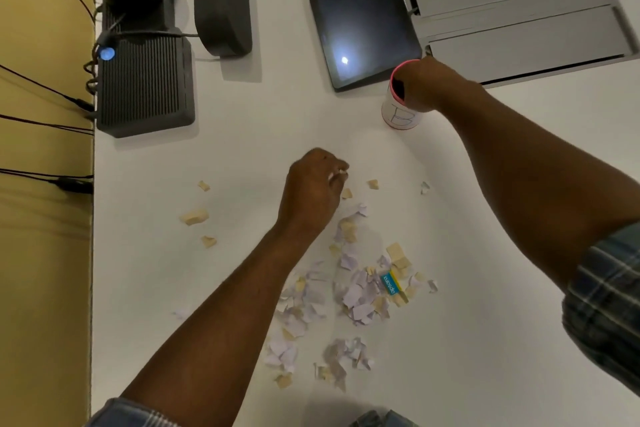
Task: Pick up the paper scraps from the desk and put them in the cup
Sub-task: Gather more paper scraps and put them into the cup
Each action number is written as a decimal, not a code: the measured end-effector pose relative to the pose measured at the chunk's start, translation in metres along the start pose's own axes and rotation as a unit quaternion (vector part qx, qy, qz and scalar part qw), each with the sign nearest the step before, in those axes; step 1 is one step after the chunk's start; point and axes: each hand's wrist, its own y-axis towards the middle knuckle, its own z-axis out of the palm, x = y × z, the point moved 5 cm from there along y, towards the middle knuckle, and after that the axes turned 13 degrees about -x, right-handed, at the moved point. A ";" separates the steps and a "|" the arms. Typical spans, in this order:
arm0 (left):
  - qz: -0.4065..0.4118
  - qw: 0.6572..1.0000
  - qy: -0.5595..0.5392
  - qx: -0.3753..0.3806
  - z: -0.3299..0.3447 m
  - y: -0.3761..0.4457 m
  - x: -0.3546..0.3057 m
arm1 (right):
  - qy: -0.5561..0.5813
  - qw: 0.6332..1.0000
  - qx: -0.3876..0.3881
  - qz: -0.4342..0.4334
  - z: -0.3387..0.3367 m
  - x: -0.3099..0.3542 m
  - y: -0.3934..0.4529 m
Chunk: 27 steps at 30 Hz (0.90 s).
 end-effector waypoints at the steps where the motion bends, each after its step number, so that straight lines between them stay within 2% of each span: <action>1: -0.002 1.000 -0.007 -0.004 0.000 0.009 -0.005 | -0.006 1.000 0.020 -0.010 -0.001 -0.001 0.000; 4: -0.039 0.999 -0.034 -0.010 0.001 0.036 -0.017 | -0.010 0.999 0.028 -0.035 -0.010 -0.010 0.001; 8: -0.008 1.000 -0.017 -0.019 0.012 0.075 -0.041 | 0.025 0.999 -0.026 -0.035 -0.025 -0.020 -0.004; 11: 0.008 0.999 0.002 -0.035 0.027 0.099 -0.055 | 0.072 0.988 -0.137 -0.006 -0.032 -0.027 -0.008; 13: 0.014 0.999 0.010 -0.045 0.039 0.111 -0.061 | 0.114 0.967 -0.227 0.031 -0.039 -0.037 -0.012; 16: 0.031 0.998 0.034 -0.039 0.064 0.126 -0.068 | 0.221 0.899 -0.356 0.123 -0.047 -0.059 -0.030; 18: 0.049 0.997 0.056 -0.013 0.085 0.134 -0.072 | 0.290 0.848 -0.415 0.158 -0.044 -0.070 -0.050; 20: 0.080 0.992 0.095 0.025 0.108 0.141 -0.076 | 0.324 0.822 -0.432 0.181 -0.031 -0.075 -0.070; 24: 0.149 0.957 0.192 0.157 0.150 0.143 -0.083 | 0.339 0.821 -0.414 0.199 0.004 -0.077 -0.098; 27: 0.170 0.928 0.250 0.218 0.165 0.144 -0.085 | 0.346 0.826 -0.393 0.210 0.029 -0.076 -0.113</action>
